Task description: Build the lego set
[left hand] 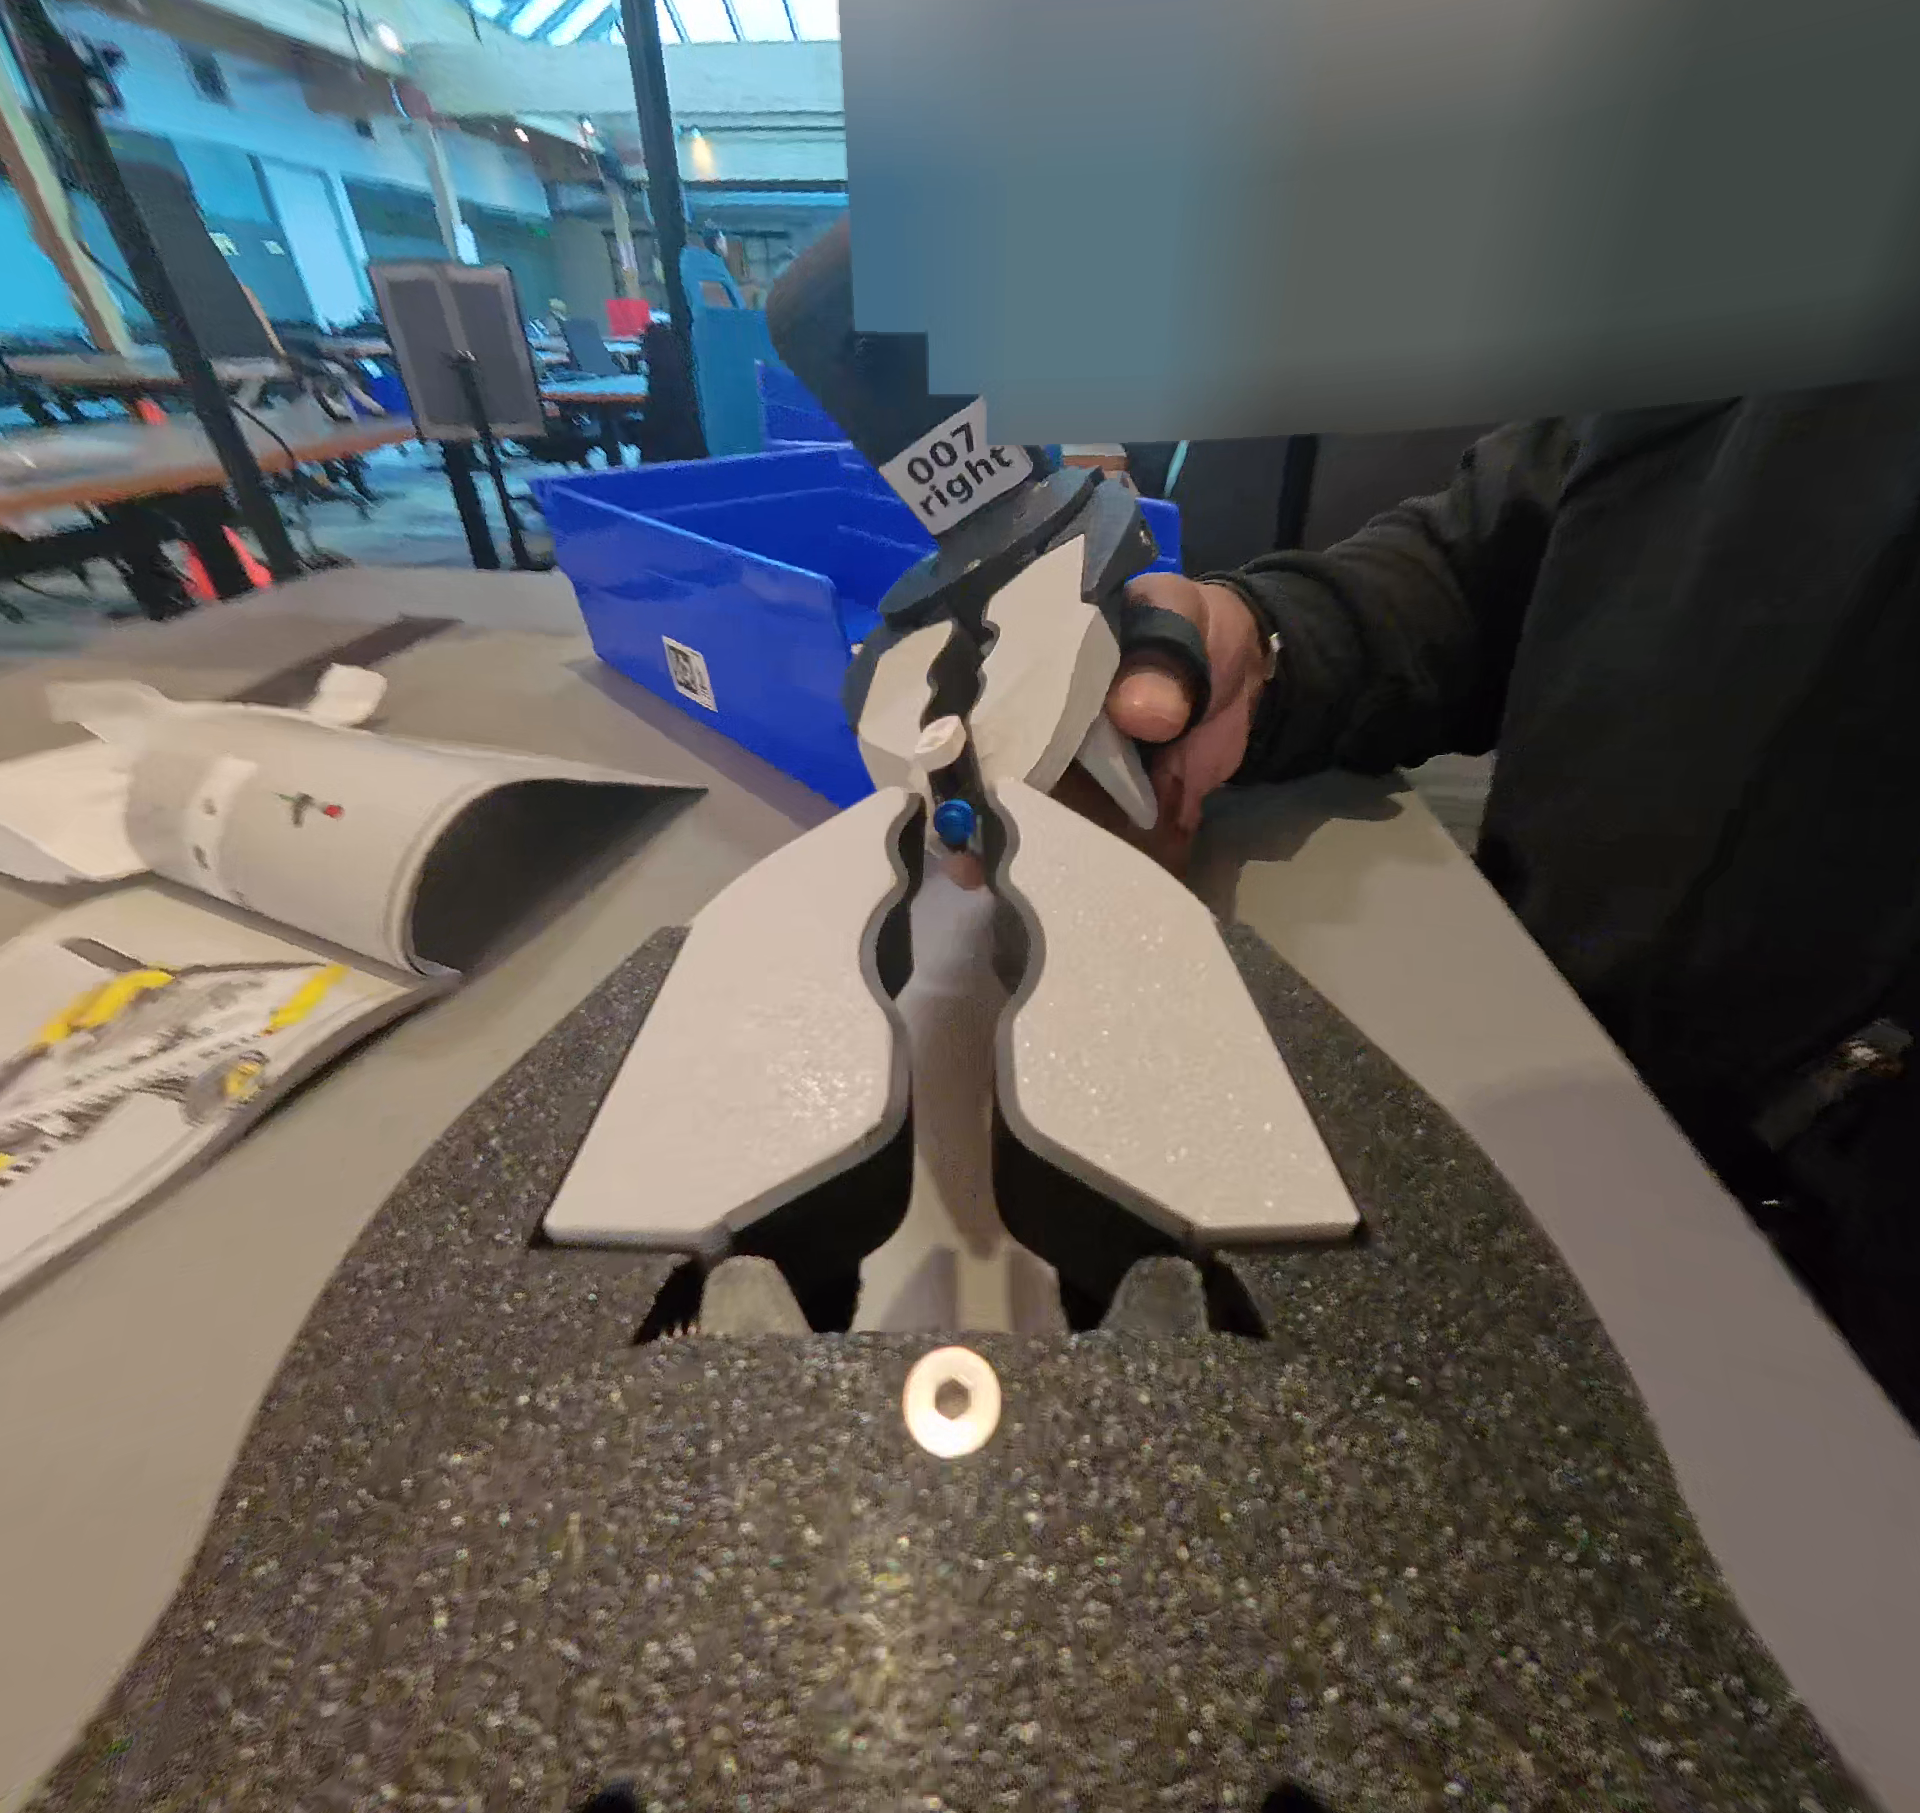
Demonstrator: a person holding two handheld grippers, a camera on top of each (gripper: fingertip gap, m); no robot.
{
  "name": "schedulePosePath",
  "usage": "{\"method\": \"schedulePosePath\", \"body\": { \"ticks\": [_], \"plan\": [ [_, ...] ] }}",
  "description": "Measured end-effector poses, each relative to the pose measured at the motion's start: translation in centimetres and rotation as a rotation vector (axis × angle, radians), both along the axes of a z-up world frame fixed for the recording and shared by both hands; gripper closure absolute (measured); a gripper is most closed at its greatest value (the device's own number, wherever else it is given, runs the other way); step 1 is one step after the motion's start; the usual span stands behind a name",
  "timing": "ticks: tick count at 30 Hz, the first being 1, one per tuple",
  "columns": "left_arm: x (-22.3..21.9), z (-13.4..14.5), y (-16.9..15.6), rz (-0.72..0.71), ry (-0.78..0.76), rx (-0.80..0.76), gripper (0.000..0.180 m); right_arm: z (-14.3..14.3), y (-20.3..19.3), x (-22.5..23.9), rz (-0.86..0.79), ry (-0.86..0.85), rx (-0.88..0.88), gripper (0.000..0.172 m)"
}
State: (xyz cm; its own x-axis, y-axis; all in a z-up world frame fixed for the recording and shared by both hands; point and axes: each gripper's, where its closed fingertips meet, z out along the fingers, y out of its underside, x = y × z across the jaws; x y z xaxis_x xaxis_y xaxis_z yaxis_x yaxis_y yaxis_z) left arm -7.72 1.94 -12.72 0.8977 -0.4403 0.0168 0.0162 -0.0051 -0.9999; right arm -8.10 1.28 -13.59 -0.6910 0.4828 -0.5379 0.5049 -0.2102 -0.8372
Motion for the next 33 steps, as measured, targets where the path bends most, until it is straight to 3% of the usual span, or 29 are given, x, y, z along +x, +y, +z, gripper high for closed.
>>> {"method": "schedulePosePath", "body": {
  "ticks": [7, 25, 31, 33],
  "plan": [
    [0.0, -0.2, 0.1, -0.041, -0.134, -0.079, 0.172, 0.0, 0.2, -0.1, -0.019, 0.048, 0.061, 0.165],
    [0.1, -0.4, 0.1, -0.084, -0.219, -0.14, 0.175, -0.2, -0.2, 0.0, -0.004, 0.058, 0.082, 0.165],
    [-0.1, -0.3, 0.2, -0.083, -0.285, -0.167, 0.176, -0.4, 0.3, -0.6, -0.062, 0.113, 0.162, 0.154],
    [-0.4, -0.3, 0.3, -0.07, -0.312, -0.179, 0.18, -0.6, 0.7, -1.0, -0.098, 0.152, 0.234, 0.142]
  ]
}}
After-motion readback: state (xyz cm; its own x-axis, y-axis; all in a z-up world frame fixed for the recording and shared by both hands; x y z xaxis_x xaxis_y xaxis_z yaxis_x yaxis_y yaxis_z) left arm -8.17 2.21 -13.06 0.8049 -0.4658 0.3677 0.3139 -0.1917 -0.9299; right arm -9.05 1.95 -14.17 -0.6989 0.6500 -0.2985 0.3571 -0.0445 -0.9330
